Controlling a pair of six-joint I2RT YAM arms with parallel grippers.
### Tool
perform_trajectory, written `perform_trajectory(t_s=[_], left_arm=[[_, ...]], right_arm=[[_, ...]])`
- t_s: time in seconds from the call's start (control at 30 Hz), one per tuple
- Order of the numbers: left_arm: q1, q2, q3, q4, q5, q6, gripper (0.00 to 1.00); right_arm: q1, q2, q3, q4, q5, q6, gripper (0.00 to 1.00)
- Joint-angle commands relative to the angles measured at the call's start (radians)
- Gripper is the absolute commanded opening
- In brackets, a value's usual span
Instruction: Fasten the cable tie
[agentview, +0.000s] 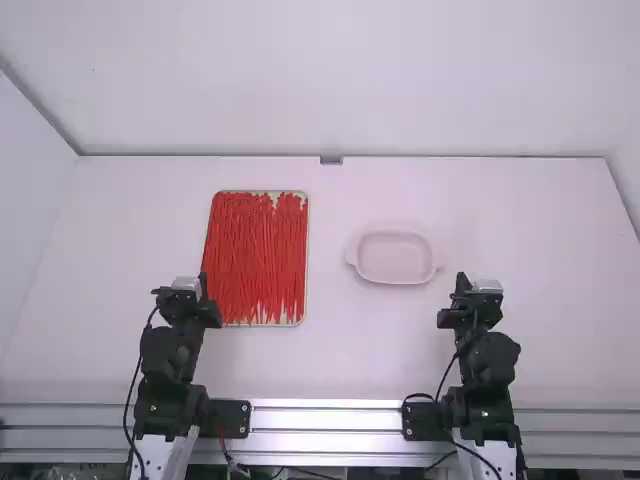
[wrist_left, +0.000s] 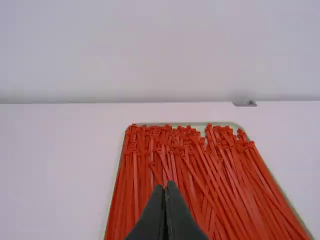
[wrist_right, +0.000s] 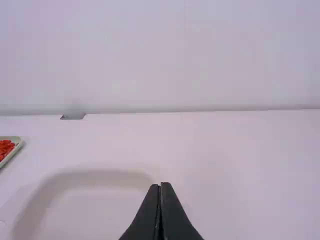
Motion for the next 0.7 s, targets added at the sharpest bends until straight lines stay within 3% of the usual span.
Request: perform_trajectory(t_s=[0.0, 0.4, 0.67], left_arm=[[0.0, 0.0, 0.0, 0.0, 0.0, 0.0, 0.0], [0.001, 0.044, 0.045, -0.018, 0.01, -0.008, 0.06], [0.003, 0.146, 0.131, -0.06, 0.03, -0.022, 0.16]], right_arm=[[0.0, 0.0, 0.0, 0.0, 0.002, 0.003, 0.0], [0.001, 0.056, 0.036, 0.005, -0.006, 0.008, 0.06], [0.006, 0.182, 0.116, 0.001, -0.024, 0.014, 0.16]])
